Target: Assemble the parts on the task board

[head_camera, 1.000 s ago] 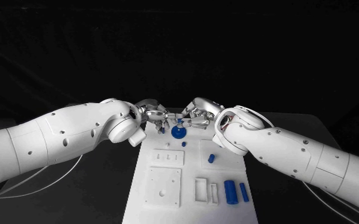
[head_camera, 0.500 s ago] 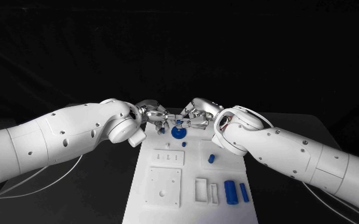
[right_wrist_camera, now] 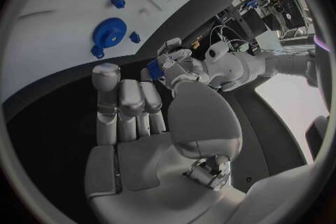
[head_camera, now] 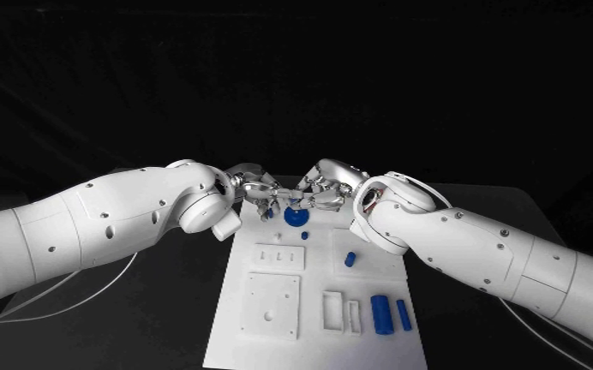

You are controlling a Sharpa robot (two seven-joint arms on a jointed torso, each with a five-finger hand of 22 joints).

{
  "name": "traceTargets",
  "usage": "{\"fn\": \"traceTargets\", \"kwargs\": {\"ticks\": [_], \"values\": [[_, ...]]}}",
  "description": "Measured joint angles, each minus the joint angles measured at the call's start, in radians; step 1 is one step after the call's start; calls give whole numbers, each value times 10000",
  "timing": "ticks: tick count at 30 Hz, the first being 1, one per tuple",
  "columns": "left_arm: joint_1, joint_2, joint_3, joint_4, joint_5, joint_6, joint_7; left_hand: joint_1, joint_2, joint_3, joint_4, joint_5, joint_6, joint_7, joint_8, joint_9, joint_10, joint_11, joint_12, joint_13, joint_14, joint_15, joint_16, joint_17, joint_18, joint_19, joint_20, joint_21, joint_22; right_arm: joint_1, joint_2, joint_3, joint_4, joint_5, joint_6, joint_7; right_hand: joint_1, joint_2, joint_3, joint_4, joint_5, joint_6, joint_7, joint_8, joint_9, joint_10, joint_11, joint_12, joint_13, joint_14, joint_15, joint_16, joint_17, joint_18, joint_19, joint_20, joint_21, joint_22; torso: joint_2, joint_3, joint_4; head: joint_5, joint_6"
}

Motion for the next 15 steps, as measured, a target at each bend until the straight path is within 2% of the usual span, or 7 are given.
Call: {"fn": "traceTargets", "kwargs": {"ticks": [2, 6, 12, 15], "values": [[0, -1, 0, -3, 0, 15, -3, 42, 147, -74, -117, 29, 0, 0, 0, -10, 0, 0, 0, 0, 0, 0, 0, 0, 0, 0, 0, 0, 26, 1, 2, 0, 2, -5, 7, -4, 0, 0, 0, 0, 0, 0, 0, 23, -4, 0, 0, 0, 0, 0, 0, 0, -1, 0, 0, 1, 0, 0, 0, 0, 0, 2, 0], [0, 1, -2, -20, 0, 28, -3, 158, 663, -295, -589, 219, -35, -35, 0, -68, -22, -21, 0, 0, 0, 0, 0, -1, 0, 0, 0, -10, 56, 2, 14, 0, 2, -12, 19, -9, 0, 0, 0, 0, 0, -1, 1, 25, -3, 0, 0, 0, 0, 0, 0, 0, -1, 0, 0, 0, 0, 0, 0, -1, 0, 9, -1], [0, 42, -4, -80, 6, 59, -3, 326, 937, -445, -903, 841, -39, -39, 0, -189, -37, -35, -1, -1, -36, -36, 40, -1, -1, 0, 0, -40, 84, 3, 24, 0, -6, -25, 31, -33, 0, 0, 0, 0, 0, -3, 3, 26, 3, 0, 1, 0, 0, 0, 0, 0, -1, 1, 0, 0, 0, 0, 5, -2, 0, 10, 6], [0, 64, -6, -112, 10, 81, -3, 384, 994, -436, -989, 1144, -71, -69, 0, -246, -38, -34, -1, -2, -36, -36, 40, -1, 0, 0, 0, -40, 93, 2, 21, -2, -5, -33, 34, -52, 0, 0, 0, 0, 0, -4, 3, 26, 5, -1, 1, 0, 0, 0, 0, 0, -2, 0, 0, 0, 0, 0, 9, -2, 1, 10, 5]]}}
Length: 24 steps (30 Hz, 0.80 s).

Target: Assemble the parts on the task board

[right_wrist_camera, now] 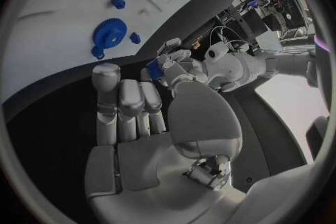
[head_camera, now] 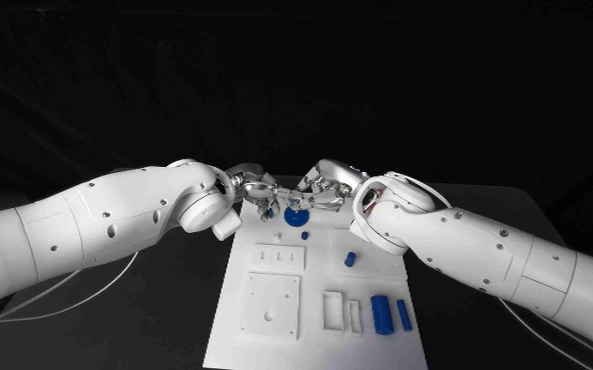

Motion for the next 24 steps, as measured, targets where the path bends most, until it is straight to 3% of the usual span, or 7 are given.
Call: {"fn": "traceTargets", "kwargs": {"ticks": [13, 15, 21, 24], "values": [[0, 29, 0, -33, 39, 109, 33, 19, 417, 586, -379, 1531, -161, 17, -101, -143, -35, 35, -1, -31, 0, 3, 0, -1, 1, -38, -37, 0, 69, -3, -15, -1, 7, -27, 16, -69, 53, -52, 29, 29, 0, -2, 1, -6, -2, -1, 1, 0, 0, 0, 1, 0, -1, -1, 0, 0, 0, 0, -4, 0, 0, 2, -53], [0, 26, 2, -32, 58, 120, 42, 6, 534, 866, -541, 1722, -164, 17, -118, -82, -35, 36, -2, -36, 0, 3, 0, -1, 1, -38, -37, 0, 79, -3, -18, -4, -12, -31, 25, -80, 54, -53, 2, 55, 0, -13, 11, -9, -5, -2, 2, 0, 0, 0, 0, 0, -1, 0, 0, 0, 0, 0, -6, 0, 0, 3, -55], [0, 16, -4, -40, 104, 170, 48, -236, 766, 1236, -533, 2265, -236, 34, -84, 288, -36, 37, -2, -36, 0, 4, 0, -9, 1, -37, -37, 0, 146, 0, -5, -4, -36, -32, 39, -80, 54, -53, 2, 56, 0, -14, 13, -9, -4, -3, 3, 0, 0, 0, 0, 0, -2, 0, 0, 0, 0, 0, -6, 0, 4, 4, -67], [0, 15, -4, -49, 123, 221, 52, -475, 760, 1453, -594, 2617, -207, 65, -68, 495, -35, 37, -2, -35, 0, 4, -1, -22, 1, -37, -37, 0, 160, 1, -6, -3, -37, -32, 55, -78, 53, -53, 2, 56, -1, -14, 13, -9, -4, -3, 3, 0, 0, 0, 0, 0, -2, 0, 0, 0, 0, 0, -6, 2, 5, 14, -93]]}}
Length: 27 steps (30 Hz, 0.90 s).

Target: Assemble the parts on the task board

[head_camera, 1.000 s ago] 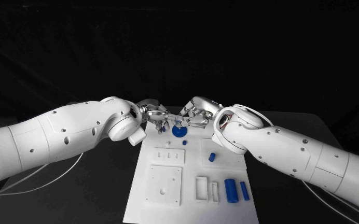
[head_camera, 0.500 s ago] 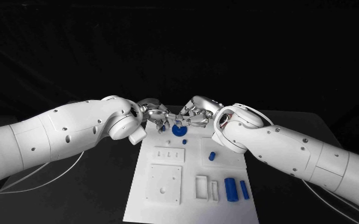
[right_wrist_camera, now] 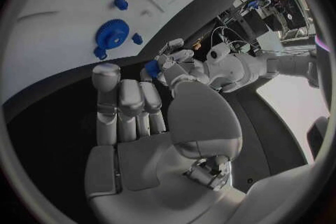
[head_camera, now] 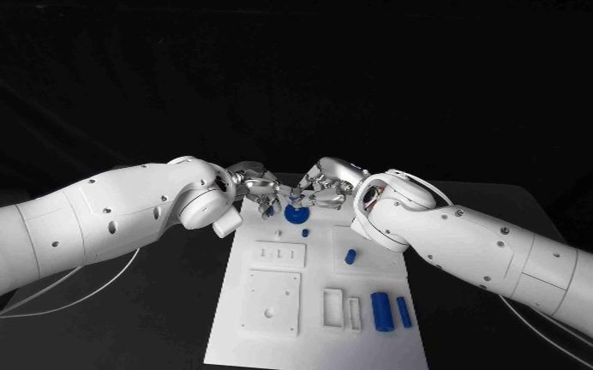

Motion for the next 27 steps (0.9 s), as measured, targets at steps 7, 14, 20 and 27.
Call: {"fn": "traceTargets", "kwargs": {"ticks": [7, 14, 20, 27], "values": [[0, -13, -1, -8, 35, 104, 1, -251, -34, 265, -28, 371, 31, 40, 0, 157, 1, 0, 0, -2, 0, 0, 0, 0, 0, 0, 0, 0, 66, 1, -9, 1, 16, 0, 31, 29, 0, 0, 0, 0, 0, 0, 0, 0, 0, 0, 0, 0, 0, 0, 0, 0, -1, -1, 0, 0, 0, 0, 0, 1, 0, 2, -32], [0, -20, -4, -7, 118, 132, -4, -385, -54, 286, -41, 598, 67, 76, 0, 379, 7, -4, 0, -13, 0, 0, 0, 1, 0, 0, 0, 0, 129, 2, -15, 1, 22, 2, 33, 51, 0, 0, -17, 17, 0, -70, 32, 0, 0, 0, 0, -50, 0, 0, 0, 0, -5, 0, 0, 0, -43, 0, -3, 3, -5, 10, -43], [0, -23, 0, 19, 226, 121, -7, -444, -77, 314, -154, 868, 102, 112, -1, 617, 61, -26, 0, -12, 0, 0, 47, 33, 0, 0, 1, 0, 175, -1, -29, -2, 24, 8, 23, 85, -165, -279, -388, 253, 42, -649, 181, 13, -58, -164, 157, -384, -51, -3, 3, -186, -153, 0, 0, 0, -358, 0, -5, 3, -6, 26, -61], [0, -36, 0, 60, 317, 90, 4, -516, -136, 242, -274, 1177, 176, 185, -4, 795, 78, -39, 0, -12, 60, -59, 116, 101, 0, 57, -55, 52, 220, -4, -129, -5, 19, 32, -76, 137, 85, -529, -1117, 582, 118, -1524, 413, 13, -58, -428, 280, -544, -272, -105, 103, -426, -347, -1, -5, 149, -852, 0, -5, 1, -6, 16, -59]]}}
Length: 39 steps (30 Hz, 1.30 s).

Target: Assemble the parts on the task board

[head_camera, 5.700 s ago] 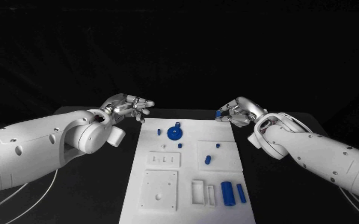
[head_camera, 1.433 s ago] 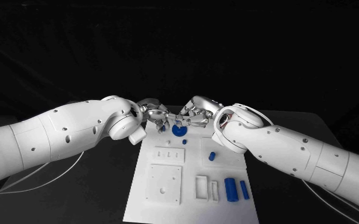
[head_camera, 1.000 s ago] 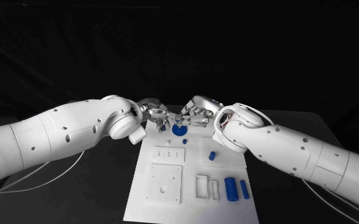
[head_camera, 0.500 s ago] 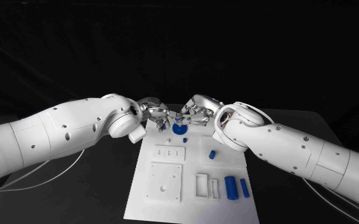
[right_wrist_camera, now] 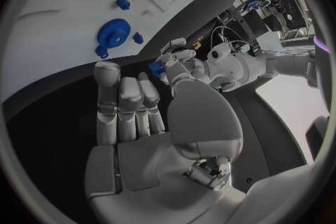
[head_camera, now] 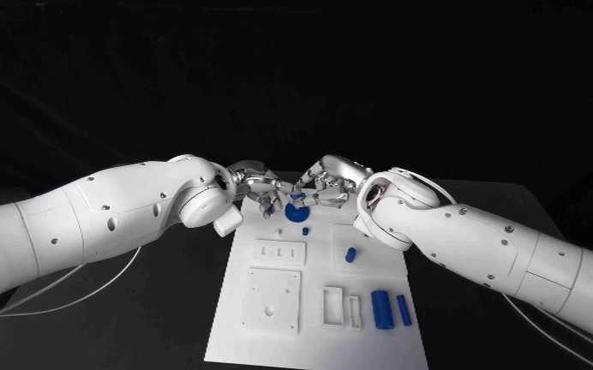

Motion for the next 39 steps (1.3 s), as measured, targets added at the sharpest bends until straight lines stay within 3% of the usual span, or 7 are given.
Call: {"fn": "traceTargets", "kwargs": {"ticks": [2, 6, 13, 19, 24, 33, 39], "values": [[0, -13, 0, 11, 5, -17, 5, -4, -20, -27, -28, 1, 15, 15, -15, 3, -13, -14, -33, -11, 1, 0, 0, 21, 0, 0, 0, 0, 10, 0, -60, 0, 1, 12, -62, 19, 65, -3, -142, 71, 0, -108, 76, 0, -9, -36, 36, 0, -63, -3, 3, 0, -18, 12, -13, 13, -87, 0, 0, -2, 2, -1, 5], [0, -45, -3, 41, -4, -57, 12, 99, -121, -3, -79, 2, 16, 16, -16, -3, -35, -37, -99, -32, 37, -36, 0, 56, 0, 0, 0, 0, 35, -4, -210, -1, 35, 53, -189, 70, 142, -34, -334, 152, 46, -198, 57, 0, -13, -141, 36, -75, -162, -53, 53, -107, -82, 160, 23, 49, -315, 0, -1, -2, 2, 5, 10], [0, -179, -15, 208, -217, -169, 56, 173, -184, 7, -89, 1, 17, 16, -17, -112, -35, -37, -116, -34, 58, -56, 0, 93, 0, 37, -36, 0, 44, -50, -762, -1, 233, 275, -363, 229, 224, -55, -737, 214, 321, -295, 85, 0, -12, -178, 70, -75, -305, -73, 73, -162, -150, 169, 23, 49, -544, 0, -5, -2, 2, 19, 5], [0, -490, -45, 571, -739, -546, 128, 317, -303, 7, -90, -1, 53, 52, -34, -209, -1, -71, -116, -51, 195, -90, -5, 102, 1, 249, -93, -132, 48, -136, -1522, 21, 499, 624, -383, 473, 522, 111, -680, -362, 986, -295, 85, 0, -12, -249, 72, -123, -395, -88, 88, -223, -214, 169, 23, 49, -657, 0, -14, -4, 0, 51, -16], [-1, -831, -76, 990, -1306, -1094, 182, 403, -387, 51, -47, 41, 92, 90, -13, -352, -1, -71, -116, -78, 287, -138, -102, 183, 0, 509, -137, -561, 197, -161, -1912, 119, 522, 872, -421, 646, 468, 157, -382, -660, 1124, -295, 84, -1, -11, -284, 36, -123, -441, -88, 88, -223, -226, 169, 23, 48, -657, 0, -27, 16, -13, 99, -39], [-17, -1423, -417, 2081, -2415, -2239, 205, 571, -553, 147, 48, 57, 108, 106, -13, -507, 13, -94, 69, -135, 414, -160, -156, 355, 1, 779, -158, -1147, 1025, -166, -2072, 415, 23, 1295, -672, 903, 332, 192, -330, -712, 1260, -261, 50, -1, -11, -284, 36, -160, -470, -88, 88, -223, -237, 165, 23, 48, -698, 0, -60, 58, -7, 160, -162], [-171, -1654, -494, 2590, -2970, -2930, 185, 636, -615, 189, 89, 55, 155, 151, -14, -656, 31, -111, 233, -127, 517, -161, -156, 457, 0, 930, -179, -1406, 1465, -166, -2023, 486, -166, 1456, -828, 1004, 254, 114, -259, -775, 1331, -234, 77, -1, -11, -283, 36, -160, -486, -88, 88, -223, -237, 163, 23, 48, -698, 0, -84, 97, 2, 181, -258]]}}
